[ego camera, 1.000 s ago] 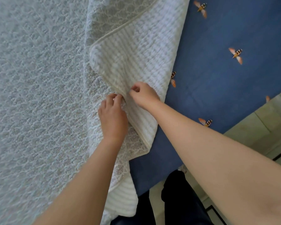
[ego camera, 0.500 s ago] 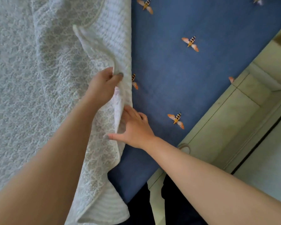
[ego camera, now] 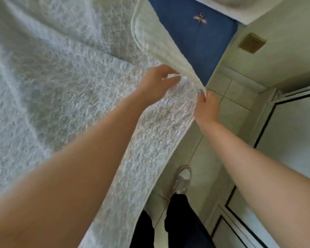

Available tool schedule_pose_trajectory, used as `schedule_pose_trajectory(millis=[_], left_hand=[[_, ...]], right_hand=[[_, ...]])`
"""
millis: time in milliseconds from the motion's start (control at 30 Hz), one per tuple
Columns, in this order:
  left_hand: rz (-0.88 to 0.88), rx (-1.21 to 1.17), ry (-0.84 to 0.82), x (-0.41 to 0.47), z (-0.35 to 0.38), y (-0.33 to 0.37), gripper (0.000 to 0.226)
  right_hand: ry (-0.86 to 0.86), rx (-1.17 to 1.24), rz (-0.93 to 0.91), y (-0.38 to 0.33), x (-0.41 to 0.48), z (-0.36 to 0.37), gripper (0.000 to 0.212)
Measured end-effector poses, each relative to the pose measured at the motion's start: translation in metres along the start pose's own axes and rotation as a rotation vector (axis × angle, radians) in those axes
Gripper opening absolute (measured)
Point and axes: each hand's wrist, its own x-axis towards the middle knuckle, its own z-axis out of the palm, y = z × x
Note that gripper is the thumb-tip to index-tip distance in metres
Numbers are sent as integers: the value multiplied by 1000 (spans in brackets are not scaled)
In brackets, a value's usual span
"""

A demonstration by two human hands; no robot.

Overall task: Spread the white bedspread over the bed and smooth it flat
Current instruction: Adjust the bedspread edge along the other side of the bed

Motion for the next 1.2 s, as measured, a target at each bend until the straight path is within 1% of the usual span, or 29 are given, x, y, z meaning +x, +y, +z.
schedule_pose_trajectory(millis=[67, 133, 233, 300, 367, 400, 467, 533, 600, 667, 733, 800, 900, 967, 1000, 1033, 1100, 1200], left_hand=[[53, 177, 16, 3, 28, -3, 29], [132, 391, 46, -1, 55, -7, 37], [100, 535, 107, -25, 91, -8, 43], [45, 700, 14, -43, 117, -12, 59], [5, 966, -119, -61, 138, -22, 79], [4, 1093, -156, -65, 146, -29, 82], [2, 1266, -164, -66, 155, -41, 75], [27, 1334, -117, -56, 159, -42, 62], [64, 1327, -94, -44, 162, -38, 55], [75, 1297, -102, -34, 166, -34, 64], [69, 1304, -63, -24, 169, -30, 75], [65, 1323, -15, -12, 170, -31, 78], [70, 1331, -29, -3, 173, -27, 75], [43, 1298, -66, -1, 179, -20, 66], [24, 1243, -80, 1, 182, -15, 57], [4, 1158, -84, 3, 184, -10, 46], [-10, 976, -97, 8, 190, 3, 26], [51, 831, -208, 11, 206, 17, 17]], right_hand=[[21, -59, 41, 10, 33, -24, 33], [44, -124, 72, 15, 63, -45, 34], [51, -135, 99, 24, 97, -62, 39], [16, -123, 129, 32, 111, -69, 42], [-30, -77, 166, 36, 115, -70, 41], [-53, -35, 195, 38, 116, -70, 39], [-104, 46, 241, 37, 116, -69, 34], [-146, 155, 297, 35, 120, -69, 27], [-179, 254, 338, 35, 123, -67, 18], [-222, 362, 358, 36, 122, -64, 15], [-291, 505, 396, 35, 119, -61, 27], [-318, 577, 408, 33, 121, -60, 39], [-234, 572, 363, 33, 130, -63, 35], [-189, 530, 332, 34, 134, -66, 25], [-178, 496, 318, 36, 136, -68, 20], [-169, 460, 294, 36, 137, -70, 19], [-117, 402, 239, 38, 139, -78, 26], [107, 335, 190, 57, 143, -94, 43]])
